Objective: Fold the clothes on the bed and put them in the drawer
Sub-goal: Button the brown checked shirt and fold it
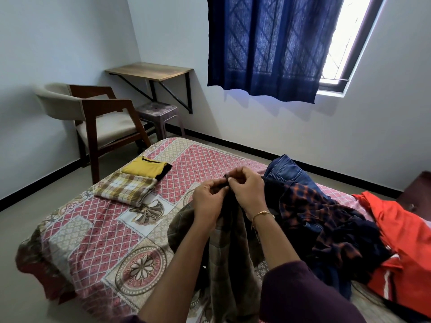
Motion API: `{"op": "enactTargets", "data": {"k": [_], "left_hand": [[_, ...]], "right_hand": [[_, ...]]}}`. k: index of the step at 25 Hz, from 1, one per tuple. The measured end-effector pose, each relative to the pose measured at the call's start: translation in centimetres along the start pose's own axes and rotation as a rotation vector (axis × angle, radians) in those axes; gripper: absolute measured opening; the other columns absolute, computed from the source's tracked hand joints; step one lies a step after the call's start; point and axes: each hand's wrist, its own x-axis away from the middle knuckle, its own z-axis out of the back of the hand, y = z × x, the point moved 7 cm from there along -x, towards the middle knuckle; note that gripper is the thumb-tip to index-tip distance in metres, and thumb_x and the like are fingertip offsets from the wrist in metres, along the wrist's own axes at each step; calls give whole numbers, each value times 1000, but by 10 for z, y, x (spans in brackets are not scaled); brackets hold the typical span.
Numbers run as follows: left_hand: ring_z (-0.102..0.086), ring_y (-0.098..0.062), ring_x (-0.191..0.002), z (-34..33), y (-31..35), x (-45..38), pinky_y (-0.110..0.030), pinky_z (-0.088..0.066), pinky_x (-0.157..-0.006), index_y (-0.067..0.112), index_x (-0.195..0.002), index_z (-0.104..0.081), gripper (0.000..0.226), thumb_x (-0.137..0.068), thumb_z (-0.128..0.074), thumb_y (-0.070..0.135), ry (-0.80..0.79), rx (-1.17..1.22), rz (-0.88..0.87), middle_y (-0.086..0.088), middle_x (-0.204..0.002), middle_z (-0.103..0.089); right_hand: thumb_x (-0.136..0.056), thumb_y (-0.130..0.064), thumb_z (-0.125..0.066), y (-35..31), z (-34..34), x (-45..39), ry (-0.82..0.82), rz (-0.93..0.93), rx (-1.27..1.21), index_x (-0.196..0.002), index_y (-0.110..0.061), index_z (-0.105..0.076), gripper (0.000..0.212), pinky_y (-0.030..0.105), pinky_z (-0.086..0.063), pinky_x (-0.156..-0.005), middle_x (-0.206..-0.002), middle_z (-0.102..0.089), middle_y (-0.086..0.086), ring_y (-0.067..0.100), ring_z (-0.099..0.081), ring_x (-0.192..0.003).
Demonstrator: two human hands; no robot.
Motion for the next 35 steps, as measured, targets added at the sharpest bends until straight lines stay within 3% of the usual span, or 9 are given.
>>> {"op": "enactTargets", "data": {"k": [4,7,13,19,22,25,30,33,35], "left_hand": [[-66,-22,-96,-4,-3,4,-33,-55,-86,6,-110,-64,27,-86,-60,-5,-10,147,82,-12,-102,-68],[-69,-22,-88,3,-1,6,-33,-57,-81,14,-96,-65,24,-79,-69,-3,72,188,63,-10,-92,-71],[-69,-23,-72,13,0,4,-34,-58,-69,13,-70,-65,18,-67,-83,13,116,83,10,-11,-74,-70],[-68,-16,-75,11,3,5,-21,-56,-69,13,-77,-67,19,-74,-73,-4,58,140,-47,-7,-79,-71],[-68,-15,-75,10,4,7,-22,-56,-70,16,-78,-67,22,-76,-71,-5,95,125,-68,-7,-80,-70],[-65,-11,-70,16,8,6,-22,-55,-69,19,-77,-65,22,-74,-75,-1,197,-37,-158,-5,-78,-69],[-61,-4,-68,14,29,15,0,-44,-65,4,-86,-74,12,-74,-75,0,227,-384,-477,-6,-79,-72],[-65,-12,-67,9,36,19,-4,-42,-62,2,-85,-73,13,-73,-75,-2,229,-522,-598,-8,-77,-73],[-65,-16,-63,7,39,20,-14,-43,-59,1,-84,-69,13,-73,-75,-3,228,-578,-642,-8,-72,-70]], "right_hand": [[-79,-2,-69,0,0,-1,-46,30,29,-101,-17,-52,32,16,-51,-75,-88,-68,6,13,-63,-78],[-78,-3,-71,3,0,-2,-55,21,38,-106,-14,-52,36,19,-53,-78,-85,-69,3,14,-66,-79],[-80,5,-66,10,-4,2,-199,-122,-290,-110,-14,-48,39,31,-55,-85,-87,-70,7,20,-68,-89],[-82,2,-66,11,-2,2,-219,-149,-286,-107,-14,-50,34,32,-55,-82,-82,-67,5,19,-65,-82],[-82,2,-66,10,-2,3,-227,-152,-303,-103,-16,-50,33,30,-55,-78,-81,-66,7,19,-63,-80],[-82,4,-65,10,-3,5,-251,-171,-355,-107,-11,-50,34,23,-55,-73,-79,-64,6,15,-62,-75],[-82,5,-65,10,-2,7,-288,-184,-373,-113,-8,-50,37,27,-54,-80,-81,-63,5,14,-62,-78],[-82,7,-63,11,-3,8,-278,-212,-436,-115,-7,-50,38,21,-54,-75,-80,-63,5,13,-62,-76],[-83,6,-62,13,-4,8,-278,-236,-485,-114,-9,-51,35,19,-55,-71,-79,-63,4,12,-63,-75]]}}
